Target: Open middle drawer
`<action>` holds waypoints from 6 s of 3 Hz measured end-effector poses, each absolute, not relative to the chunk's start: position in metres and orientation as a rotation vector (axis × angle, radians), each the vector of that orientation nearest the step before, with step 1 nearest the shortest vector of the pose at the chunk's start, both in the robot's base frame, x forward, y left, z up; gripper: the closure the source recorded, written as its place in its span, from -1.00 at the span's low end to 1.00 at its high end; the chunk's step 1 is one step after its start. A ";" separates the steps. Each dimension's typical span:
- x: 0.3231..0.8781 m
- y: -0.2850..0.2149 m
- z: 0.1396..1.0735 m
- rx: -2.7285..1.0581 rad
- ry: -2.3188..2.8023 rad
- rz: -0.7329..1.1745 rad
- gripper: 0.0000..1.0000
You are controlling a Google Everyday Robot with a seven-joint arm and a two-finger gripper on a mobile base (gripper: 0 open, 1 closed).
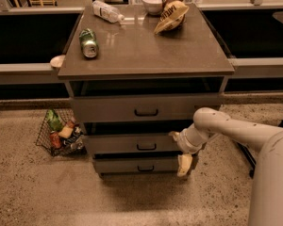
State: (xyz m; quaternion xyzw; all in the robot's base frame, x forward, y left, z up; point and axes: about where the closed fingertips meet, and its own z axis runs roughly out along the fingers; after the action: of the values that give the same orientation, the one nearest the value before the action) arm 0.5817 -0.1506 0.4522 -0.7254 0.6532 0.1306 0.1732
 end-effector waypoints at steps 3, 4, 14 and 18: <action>0.637 -0.126 0.426 -2.044 1.791 0.299 -1.00; 0.643 -0.115 0.408 -2.063 1.779 0.356 -1.00; 0.614 -0.106 0.431 -2.036 1.760 0.452 -1.00; 0.544 -0.101 0.397 -2.127 1.845 0.693 -0.70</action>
Offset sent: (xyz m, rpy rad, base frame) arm 0.0670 0.0216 -0.0183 -0.0043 -0.1268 -0.0058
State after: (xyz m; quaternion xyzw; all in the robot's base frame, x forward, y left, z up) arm 0.5438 -0.1008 0.3971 -0.7281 0.6316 0.2373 0.1206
